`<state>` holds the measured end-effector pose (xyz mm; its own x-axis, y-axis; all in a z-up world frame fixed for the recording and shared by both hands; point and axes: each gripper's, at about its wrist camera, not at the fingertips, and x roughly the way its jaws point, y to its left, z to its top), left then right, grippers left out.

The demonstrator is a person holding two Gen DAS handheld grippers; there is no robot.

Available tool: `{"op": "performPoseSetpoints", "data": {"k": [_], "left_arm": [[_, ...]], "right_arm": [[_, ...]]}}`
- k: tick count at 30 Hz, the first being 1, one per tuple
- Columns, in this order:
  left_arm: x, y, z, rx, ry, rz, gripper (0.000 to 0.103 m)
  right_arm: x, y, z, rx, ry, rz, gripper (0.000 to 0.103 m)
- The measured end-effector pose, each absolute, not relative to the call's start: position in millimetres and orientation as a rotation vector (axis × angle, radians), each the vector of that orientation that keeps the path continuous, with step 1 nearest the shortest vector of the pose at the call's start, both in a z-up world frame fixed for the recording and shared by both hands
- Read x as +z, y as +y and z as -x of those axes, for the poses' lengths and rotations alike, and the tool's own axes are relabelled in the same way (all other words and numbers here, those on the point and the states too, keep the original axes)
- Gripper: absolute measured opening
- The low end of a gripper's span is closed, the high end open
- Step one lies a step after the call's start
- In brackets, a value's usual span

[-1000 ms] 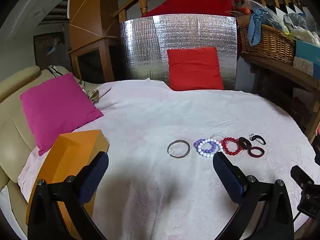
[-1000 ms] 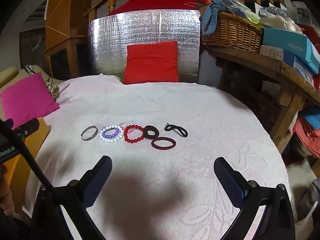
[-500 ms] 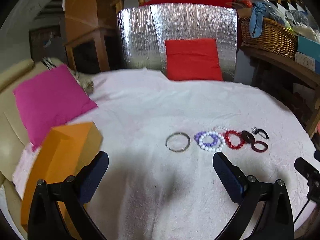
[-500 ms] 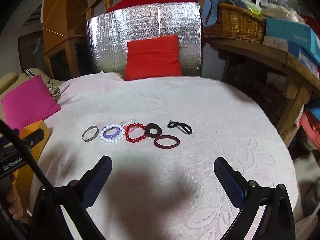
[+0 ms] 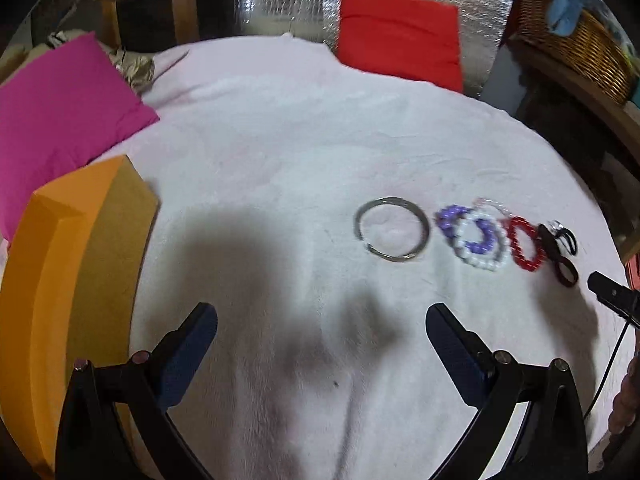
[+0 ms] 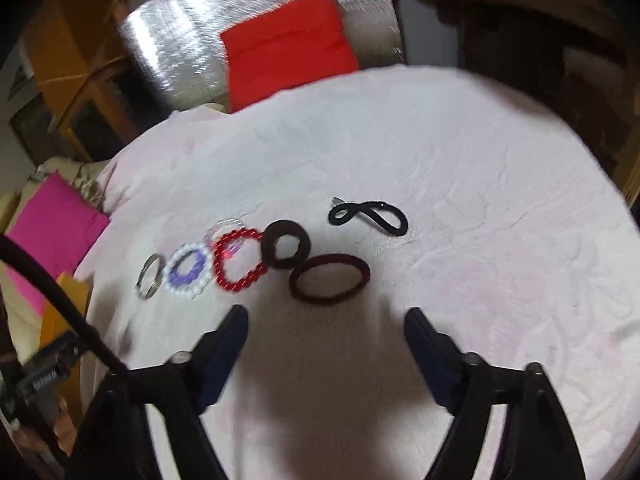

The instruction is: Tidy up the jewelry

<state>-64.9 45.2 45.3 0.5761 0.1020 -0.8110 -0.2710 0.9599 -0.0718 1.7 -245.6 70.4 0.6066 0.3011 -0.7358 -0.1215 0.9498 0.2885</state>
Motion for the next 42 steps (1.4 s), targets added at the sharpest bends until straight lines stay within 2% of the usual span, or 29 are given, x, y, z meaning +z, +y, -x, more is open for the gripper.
{"op": "performPoseSetpoints", "data": {"k": [5, 7, 11, 13, 14, 23, 25, 27, 29, 42], "left_arm": [[42, 45, 46, 0.209, 0.901, 0.215, 0.103], [40, 42, 36, 0.201, 0.886, 0.180, 0.103], [34, 33, 14, 0.159, 0.882, 0.128, 0.103], [28, 26, 4, 0.146, 0.888, 0.086, 0.103], [26, 24, 1, 0.135, 0.888, 0.076, 0.103], [12, 17, -16, 0.086, 0.922, 0.037, 0.101], [10, 19, -17, 0.062, 0.928, 0.065, 0.090], [10, 20, -17, 0.023, 0.921, 0.109, 0.072], [11, 18, -17, 0.017, 0.908, 0.111, 0.063], [39, 14, 3, 0.082, 0.854, 0.072, 0.062]], "right_arm": [[55, -242, -31, 0.195, 0.880, -0.292, 0.060], [52, -240, -35, 0.185, 0.901, -0.304, 0.047], [47, -239, -37, 0.140, 0.922, -0.280, 0.033], [47, -241, -38, 0.140, 0.915, -0.282, 0.021], [46, -243, -38, 0.142, 0.917, -0.291, 0.020], [53, -251, -34, 0.198, 0.920, -0.362, 0.017], [58, -247, -29, 0.206, 0.902, -0.355, 0.017], [60, -245, -24, 0.216, 0.895, -0.353, 0.017], [61, -244, -21, 0.220, 0.891, -0.358, 0.017], [82, -249, -4, 0.270, 0.825, -0.354, 0.017]]}}
